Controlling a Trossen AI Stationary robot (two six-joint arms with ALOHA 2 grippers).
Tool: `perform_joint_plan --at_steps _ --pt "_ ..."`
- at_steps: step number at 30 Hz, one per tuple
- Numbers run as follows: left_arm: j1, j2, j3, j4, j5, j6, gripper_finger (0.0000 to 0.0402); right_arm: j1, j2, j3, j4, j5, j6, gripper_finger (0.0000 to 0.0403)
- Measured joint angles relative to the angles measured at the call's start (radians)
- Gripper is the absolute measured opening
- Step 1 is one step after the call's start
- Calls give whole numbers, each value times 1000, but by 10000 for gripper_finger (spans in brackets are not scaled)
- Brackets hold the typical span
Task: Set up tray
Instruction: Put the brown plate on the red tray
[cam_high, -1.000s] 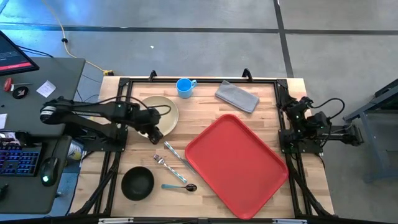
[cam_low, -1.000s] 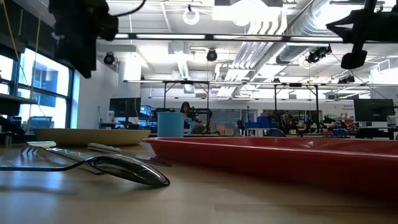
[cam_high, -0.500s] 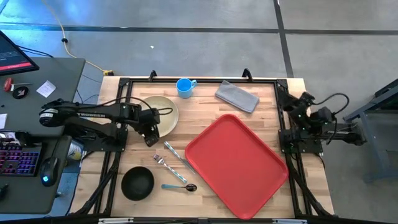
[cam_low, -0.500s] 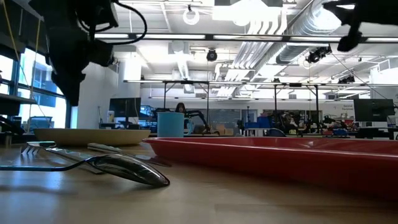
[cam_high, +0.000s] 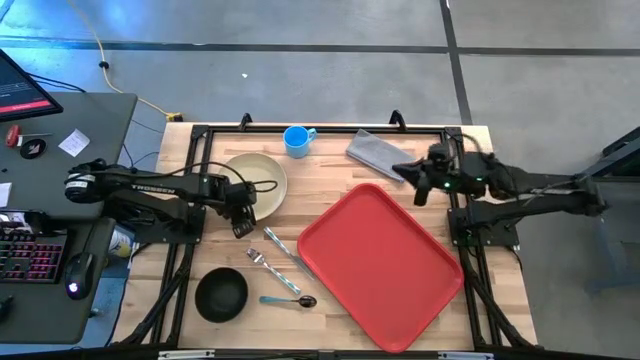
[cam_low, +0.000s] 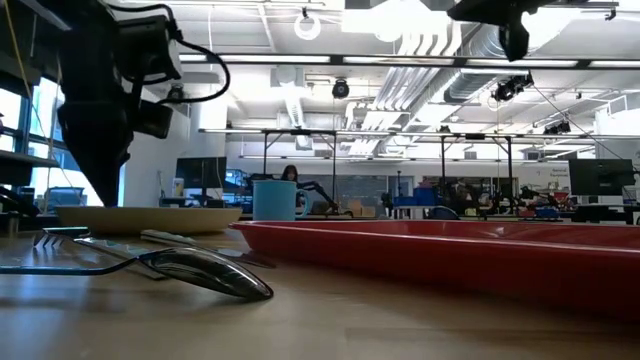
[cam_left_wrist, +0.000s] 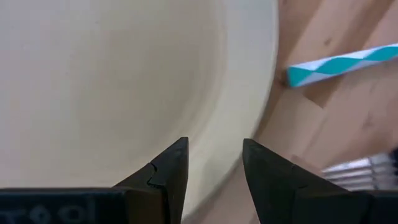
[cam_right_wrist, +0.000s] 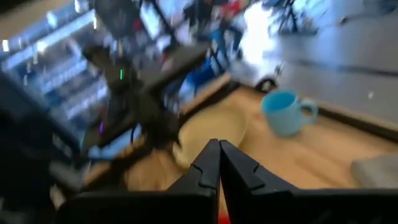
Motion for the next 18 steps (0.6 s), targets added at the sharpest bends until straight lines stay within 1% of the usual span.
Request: perform_joint_plan --at_steps 2,4,6,8,10,13,16,18 --pt "0 0 -8 19 -21 1 184 0 47 30 -38 -42 1 7" --pt "0 0 -8 27 -44 7 184 0 86 50 -66 -74 11 25" --pt "0 0 -8 44 -53 8 184 0 120 64 -75 -96 23 54" --pt "0 3 -8 62 -57 9 184 0 148 66 -84 -106 61 93" --pt "0 24 -7 75 -56 12 184 0 169 66 -86 -107 102 132" --pt "0 68 -8 67 -45 12 184 0 187 66 -72 -106 141 180" --pt "0 129 -7 106 -39 9 184 0 195 66 -68 -106 151 212" --pt "0 165 -7 138 -49 0 184 0 195 66 -68 -106 151 223"
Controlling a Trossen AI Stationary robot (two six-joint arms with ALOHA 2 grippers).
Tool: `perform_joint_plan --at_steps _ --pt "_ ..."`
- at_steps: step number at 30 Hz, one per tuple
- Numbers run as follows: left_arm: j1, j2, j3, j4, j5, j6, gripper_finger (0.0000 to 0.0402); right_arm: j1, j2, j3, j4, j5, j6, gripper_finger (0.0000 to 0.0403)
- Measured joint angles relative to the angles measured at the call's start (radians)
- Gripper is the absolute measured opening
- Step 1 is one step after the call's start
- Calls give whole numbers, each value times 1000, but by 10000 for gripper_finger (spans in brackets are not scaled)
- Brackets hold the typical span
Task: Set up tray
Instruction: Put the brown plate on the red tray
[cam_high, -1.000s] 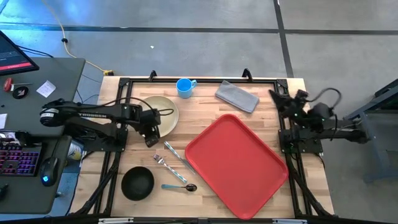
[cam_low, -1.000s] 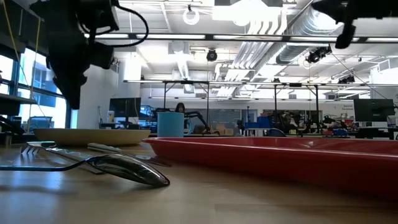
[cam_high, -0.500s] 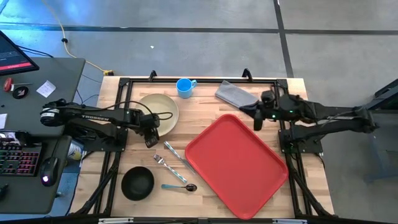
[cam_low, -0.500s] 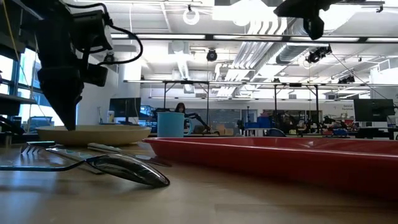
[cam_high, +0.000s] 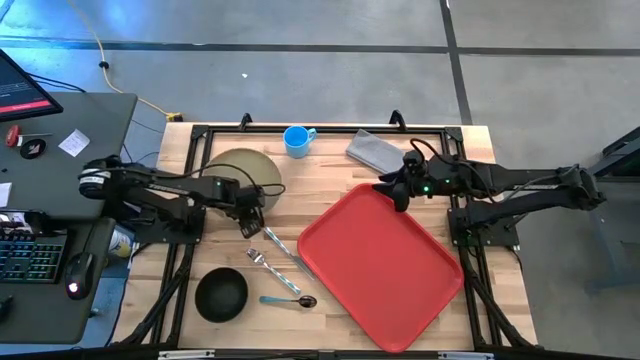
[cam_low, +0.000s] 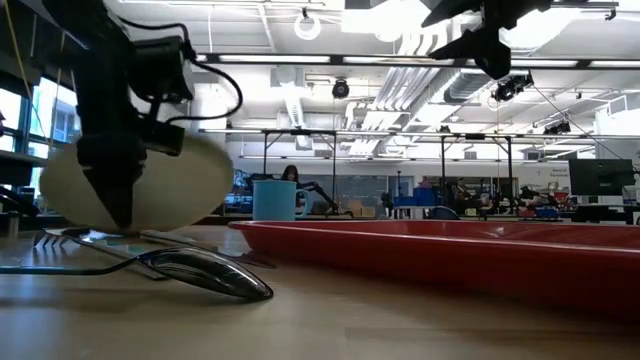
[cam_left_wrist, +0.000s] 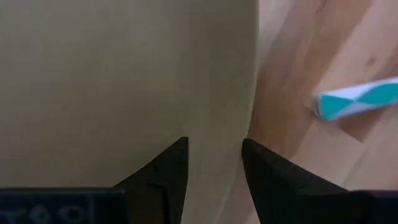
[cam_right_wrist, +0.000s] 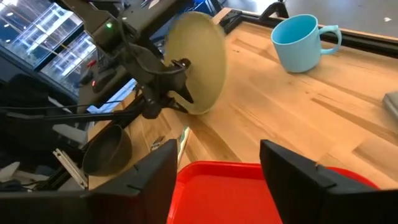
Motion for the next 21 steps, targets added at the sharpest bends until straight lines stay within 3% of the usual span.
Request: perform_joint_plan --at_steps 6,14,21 --pt "0 74 16 26 -19 -15 184 0 -3 0 0 -19 35 225" --pt "0 81 55 2 -28 11 182 0 -3 0 -21 -27 35 197" --pt "0 77 78 -44 23 -23 145 0 -3 0 -22 -35 33 164"
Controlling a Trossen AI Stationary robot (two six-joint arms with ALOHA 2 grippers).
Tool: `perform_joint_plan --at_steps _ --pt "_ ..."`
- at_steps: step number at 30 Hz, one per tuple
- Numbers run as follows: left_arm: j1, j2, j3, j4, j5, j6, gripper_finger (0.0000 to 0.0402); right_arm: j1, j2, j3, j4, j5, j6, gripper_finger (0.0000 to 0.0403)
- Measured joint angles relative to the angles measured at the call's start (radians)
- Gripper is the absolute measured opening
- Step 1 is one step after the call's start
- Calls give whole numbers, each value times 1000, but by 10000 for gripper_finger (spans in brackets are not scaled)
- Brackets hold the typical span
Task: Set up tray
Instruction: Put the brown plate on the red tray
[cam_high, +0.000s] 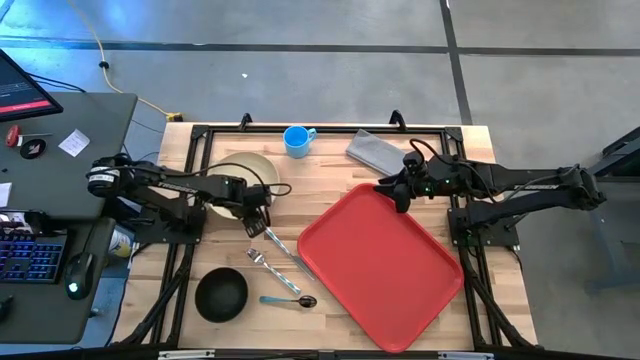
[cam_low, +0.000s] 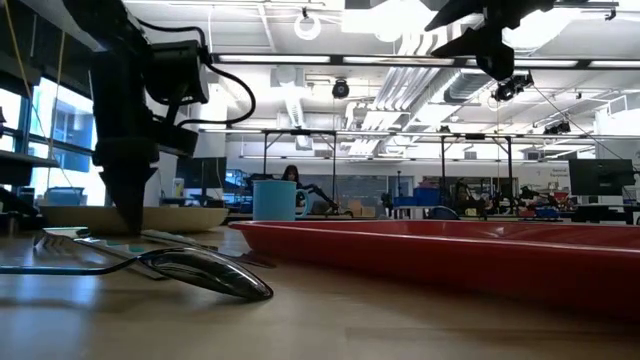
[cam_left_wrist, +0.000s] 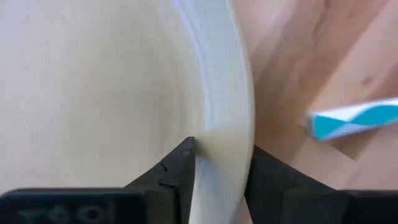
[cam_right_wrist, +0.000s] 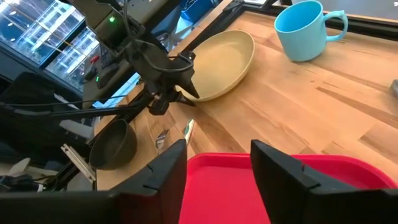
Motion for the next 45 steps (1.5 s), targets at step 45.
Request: perform_joint_plan --at_steps 45 --pt "-15 102 499 -257 -89 149 33 1 -18 -1 -31 -34 5 133"
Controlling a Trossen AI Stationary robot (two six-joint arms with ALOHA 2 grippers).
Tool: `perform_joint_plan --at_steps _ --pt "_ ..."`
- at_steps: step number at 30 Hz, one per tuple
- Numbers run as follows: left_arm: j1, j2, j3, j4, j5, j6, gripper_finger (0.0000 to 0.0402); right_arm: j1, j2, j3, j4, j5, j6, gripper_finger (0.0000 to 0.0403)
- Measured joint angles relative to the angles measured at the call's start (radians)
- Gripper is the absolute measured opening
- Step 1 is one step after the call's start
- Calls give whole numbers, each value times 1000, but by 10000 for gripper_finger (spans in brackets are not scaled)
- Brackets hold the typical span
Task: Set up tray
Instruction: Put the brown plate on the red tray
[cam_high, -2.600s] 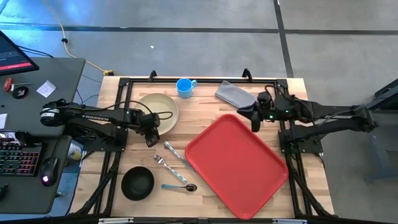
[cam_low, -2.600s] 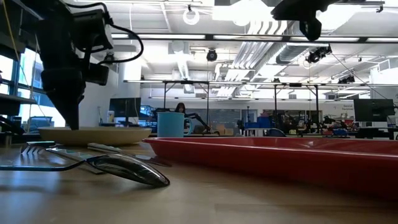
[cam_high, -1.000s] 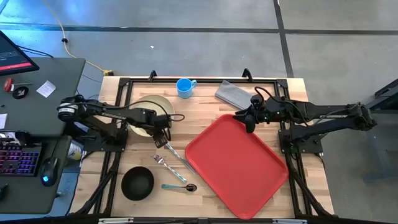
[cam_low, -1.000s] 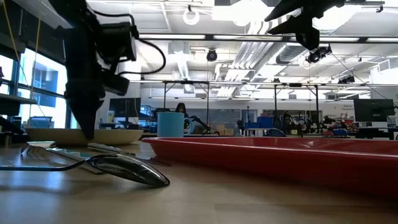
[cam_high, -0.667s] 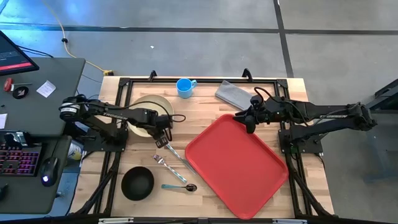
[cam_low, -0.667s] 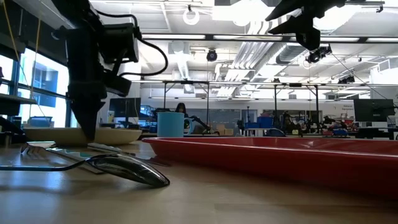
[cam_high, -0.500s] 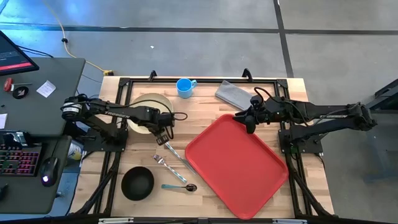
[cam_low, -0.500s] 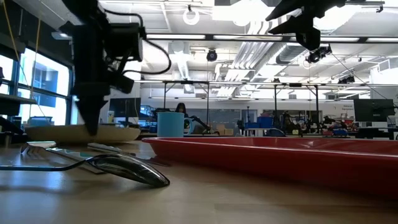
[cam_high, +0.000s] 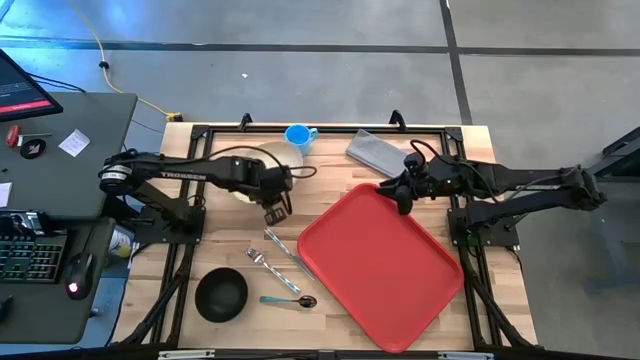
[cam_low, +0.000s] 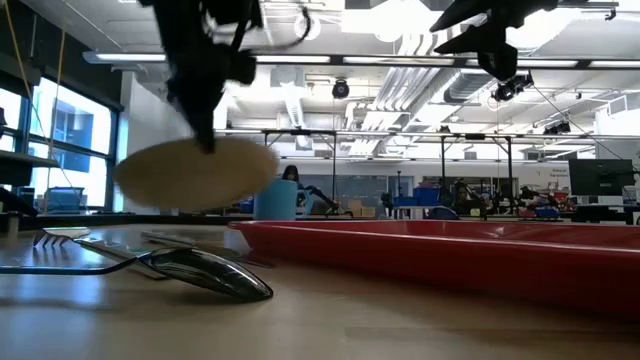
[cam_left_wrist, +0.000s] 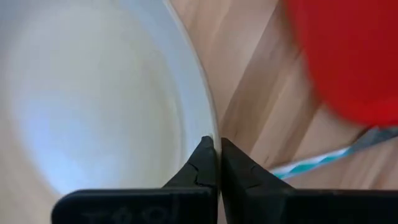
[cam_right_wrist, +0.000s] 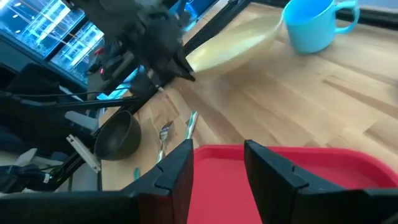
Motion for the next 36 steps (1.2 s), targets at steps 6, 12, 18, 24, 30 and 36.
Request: perform_joint_plan --at_steps 6,12,18,24,30,36 --pt "-52 26 167 23 -30 10 33 0 -43 0 -135 -63 77 133" --pt "-105 124 269 86 -31 51 33 0 -107 0 -304 -142 86 133" --pt "-161 300 433 98 -36 49 33 0 -203 0 -390 -174 85 133" --pt "-208 514 655 95 -31 46 33 1 -312 0 -488 -242 99 133" --pt "-233 724 910 94 -3 45 33 1 -413 0 -636 -327 139 133" --pt "-238 868 1043 61 59 34 33 1 -479 0 -726 -334 144 133"
